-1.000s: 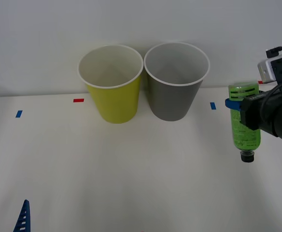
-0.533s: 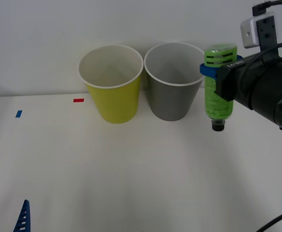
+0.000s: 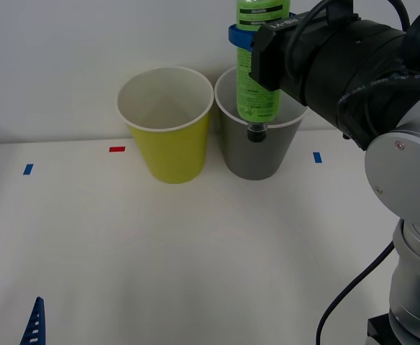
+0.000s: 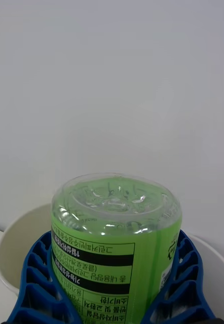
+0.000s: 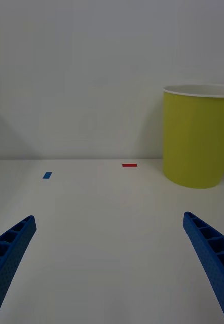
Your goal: Put cans in the gray bin and PET bottles in the light green bin.
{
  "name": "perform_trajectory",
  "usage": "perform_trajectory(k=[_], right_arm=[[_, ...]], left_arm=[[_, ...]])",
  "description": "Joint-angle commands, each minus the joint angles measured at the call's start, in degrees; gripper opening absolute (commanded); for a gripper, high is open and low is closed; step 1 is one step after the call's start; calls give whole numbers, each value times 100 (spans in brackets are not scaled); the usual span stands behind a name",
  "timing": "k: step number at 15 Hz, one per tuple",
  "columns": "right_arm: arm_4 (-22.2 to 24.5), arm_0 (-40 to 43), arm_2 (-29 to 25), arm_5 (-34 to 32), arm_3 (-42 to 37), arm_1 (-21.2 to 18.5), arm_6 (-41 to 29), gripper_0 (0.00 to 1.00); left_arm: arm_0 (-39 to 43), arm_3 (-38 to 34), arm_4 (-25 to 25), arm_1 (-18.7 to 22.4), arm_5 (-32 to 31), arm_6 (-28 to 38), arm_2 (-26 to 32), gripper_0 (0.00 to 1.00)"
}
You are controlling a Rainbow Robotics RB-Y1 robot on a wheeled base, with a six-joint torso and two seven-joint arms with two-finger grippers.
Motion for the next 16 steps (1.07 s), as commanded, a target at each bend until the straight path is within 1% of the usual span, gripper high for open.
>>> perform_trajectory(k=[1, 2, 5, 8, 9, 11, 12, 16], right_arm=[[-28, -434, 125, -512, 690, 216, 25, 0], [-55, -609, 125, -767, 1016, 304, 34, 0], [-151, -908, 186, -1347, 1569, 383, 43, 0], [-222, -1172, 221, -1778, 2105, 471, 52, 0], [-274, -1277, 265, -2076, 2422, 489, 43, 0], [-538, -1444, 318, -2639, 2976, 471, 52, 0], [-600, -1471, 380, -3061, 3257, 453, 52, 0], [-512, -1726, 590, -3711, 3995, 348, 69, 0]], left_arm=[[0, 0, 0, 0, 0, 0, 0, 100], [0, 0, 0, 0, 0, 0, 0, 100], [0, 0, 0, 0, 0, 0, 0, 100], [0, 0, 0, 0, 0, 0, 0, 100], [0, 0, 0, 0, 0, 0, 0, 100], [0, 0, 0, 0, 0, 0, 0, 100], [0, 0, 0, 0, 0, 0, 0, 100], [0, 0, 0, 0, 0, 0, 0, 100]])
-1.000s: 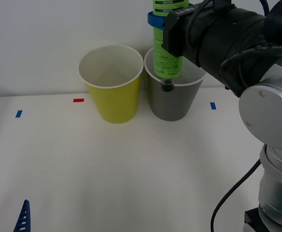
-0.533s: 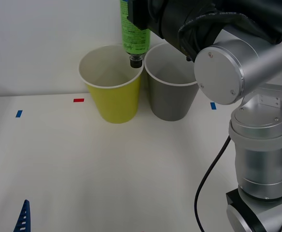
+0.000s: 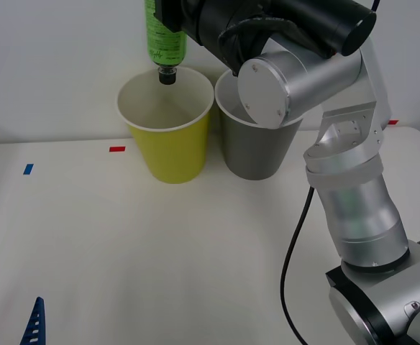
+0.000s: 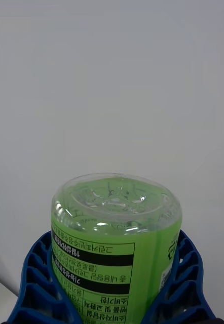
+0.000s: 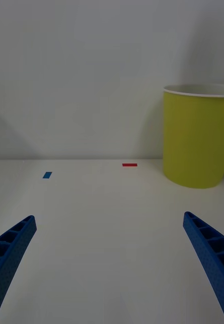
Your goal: Put cans in the gray bin and PET bottles in the light green bin.
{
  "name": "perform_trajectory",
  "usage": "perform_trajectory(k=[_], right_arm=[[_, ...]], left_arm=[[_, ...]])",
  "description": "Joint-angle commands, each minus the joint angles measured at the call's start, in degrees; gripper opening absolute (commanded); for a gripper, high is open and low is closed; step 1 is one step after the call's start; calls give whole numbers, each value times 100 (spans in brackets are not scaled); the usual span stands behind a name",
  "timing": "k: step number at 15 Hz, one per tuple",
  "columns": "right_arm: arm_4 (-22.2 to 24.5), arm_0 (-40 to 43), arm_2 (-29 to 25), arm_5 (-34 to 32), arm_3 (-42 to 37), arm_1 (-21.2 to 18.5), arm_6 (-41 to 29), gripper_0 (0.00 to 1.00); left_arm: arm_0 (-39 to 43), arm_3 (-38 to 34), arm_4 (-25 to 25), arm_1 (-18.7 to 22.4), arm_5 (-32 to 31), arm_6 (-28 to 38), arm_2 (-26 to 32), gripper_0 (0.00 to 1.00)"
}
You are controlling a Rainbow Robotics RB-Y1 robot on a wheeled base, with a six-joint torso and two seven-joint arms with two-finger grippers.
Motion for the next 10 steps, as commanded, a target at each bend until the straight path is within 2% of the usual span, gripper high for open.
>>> perform_trajectory(k=[1, 6, 9, 10], right_arm=[[33, -162, 148, -445, 447, -80, 38, 0], [235, -153, 711, -1061, 543, -431, 38, 0], [226, -162, 1010, -2071, 1176, -545, -23, 0], [235, -162, 1027, -2106, 1220, -554, 3, 0]], left_arm=[[0, 0, 0, 0, 0, 0, 0, 100], [0, 0, 0, 0, 0, 0, 0, 100], [0, 0, 0, 0, 0, 0, 0, 100], [0, 0, 0, 0, 0, 0, 0, 100]])
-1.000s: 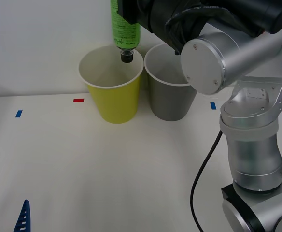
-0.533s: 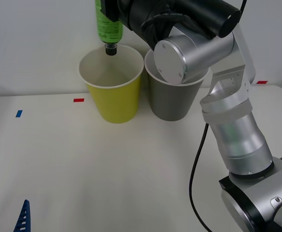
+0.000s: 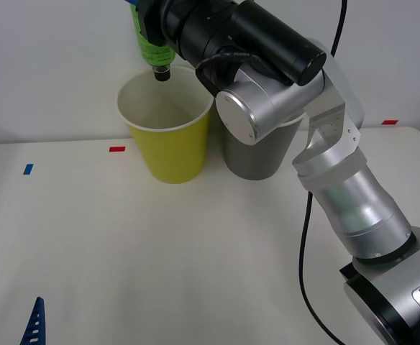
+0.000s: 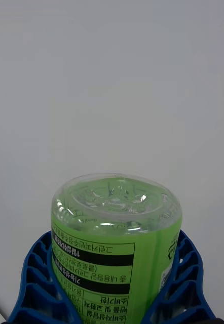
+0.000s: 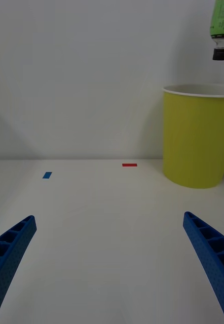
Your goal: Put cans in the gray bin and PET bottles in the light green bin.
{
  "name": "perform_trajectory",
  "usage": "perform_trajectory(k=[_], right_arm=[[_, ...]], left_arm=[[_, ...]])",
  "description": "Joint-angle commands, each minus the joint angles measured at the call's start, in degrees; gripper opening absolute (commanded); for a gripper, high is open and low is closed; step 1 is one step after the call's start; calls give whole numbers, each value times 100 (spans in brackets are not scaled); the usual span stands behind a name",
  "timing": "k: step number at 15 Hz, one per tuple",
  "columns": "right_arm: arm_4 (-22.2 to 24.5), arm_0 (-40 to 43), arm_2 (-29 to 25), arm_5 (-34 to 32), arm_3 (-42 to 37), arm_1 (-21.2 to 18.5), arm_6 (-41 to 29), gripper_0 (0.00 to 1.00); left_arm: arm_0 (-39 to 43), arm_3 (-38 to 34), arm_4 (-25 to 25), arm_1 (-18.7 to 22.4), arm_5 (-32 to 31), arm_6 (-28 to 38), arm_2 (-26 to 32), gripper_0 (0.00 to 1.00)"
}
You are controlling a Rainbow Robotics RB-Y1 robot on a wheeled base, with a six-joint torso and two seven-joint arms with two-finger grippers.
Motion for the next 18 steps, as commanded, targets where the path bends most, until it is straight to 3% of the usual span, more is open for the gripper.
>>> perform_trajectory(k=[1, 7, 8, 9, 10, 11, 18], right_arm=[[29, 5, 176, -452, 362, -75, -34, 0], [90, -4, 202, -364, 380, -66, -78, 0], [169, -4, 202, -364, 380, -39, -87, 11], [213, -4, 202, -364, 380, -39, -96, 58], [204, -4, 202, -364, 380, -13, -104, 90], [196, -4, 202, -373, 380, 13, -122, 100], [187, -4, 202, -364, 380, 31, -69, 100]], left_arm=[[0, 0, 0, 0, 0, 0, 0, 100], [0, 0, 0, 0, 0, 0, 0, 100], [0, 0, 0, 0, 0, 0, 0, 100], [0, 0, 0, 0, 0, 0, 0, 100], [0, 0, 0, 0, 0, 0, 0, 100], [0, 0, 0, 0, 0, 0, 0, 100], [0, 0, 0, 0, 0, 0, 0, 100]])
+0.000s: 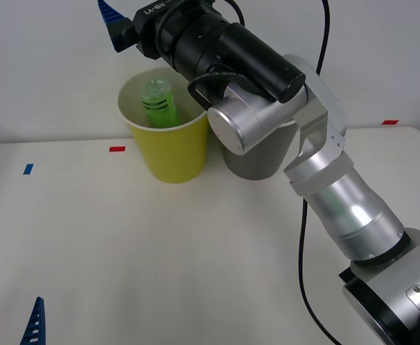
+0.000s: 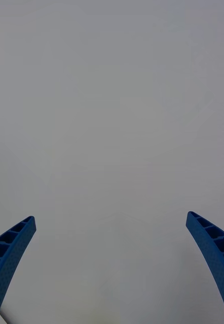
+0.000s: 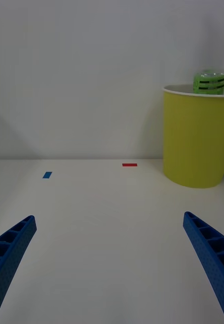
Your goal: Put cans in the gray bin and PET bottles in the light green bin.
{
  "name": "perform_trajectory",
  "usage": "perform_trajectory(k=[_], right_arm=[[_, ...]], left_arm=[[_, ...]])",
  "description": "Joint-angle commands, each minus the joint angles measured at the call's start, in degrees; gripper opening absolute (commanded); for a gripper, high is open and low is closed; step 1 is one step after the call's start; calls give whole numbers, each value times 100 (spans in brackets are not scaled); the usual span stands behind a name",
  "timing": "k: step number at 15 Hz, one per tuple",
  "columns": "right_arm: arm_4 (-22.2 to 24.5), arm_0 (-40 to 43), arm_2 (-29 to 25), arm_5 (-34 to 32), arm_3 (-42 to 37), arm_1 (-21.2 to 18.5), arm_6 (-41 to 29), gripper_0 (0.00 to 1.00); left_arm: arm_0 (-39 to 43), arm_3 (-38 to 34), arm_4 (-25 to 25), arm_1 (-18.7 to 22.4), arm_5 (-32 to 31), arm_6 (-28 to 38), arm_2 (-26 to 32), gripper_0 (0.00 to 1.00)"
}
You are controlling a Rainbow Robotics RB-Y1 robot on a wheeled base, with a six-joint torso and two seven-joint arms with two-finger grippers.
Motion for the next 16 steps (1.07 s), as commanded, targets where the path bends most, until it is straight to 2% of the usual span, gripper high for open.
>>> perform_trajectory(k=[1, 6, 10, 14, 16], right_arm=[[24, 8, 2, -6, -1, -15, 48, 100], [59, 52, -25, -33, -203, -94, 48, 100], [24, 852, -280, 416, -1521, -235, 83, 100], [85, 1801, -429, 416, -2409, -341, 110, 100], [305, 2337, -570, 416, -2927, -376, 145, 100]], left_arm=[[0, 0, 0, 0, 0, 0, 0, 100], [0, 0, 0, 0, 0, 0, 0, 100], [0, 0, 0, 0, 0, 0, 0, 100], [0, 0, 0, 0, 0, 0, 0, 100], [0, 0, 0, 0, 0, 0, 0, 100]])
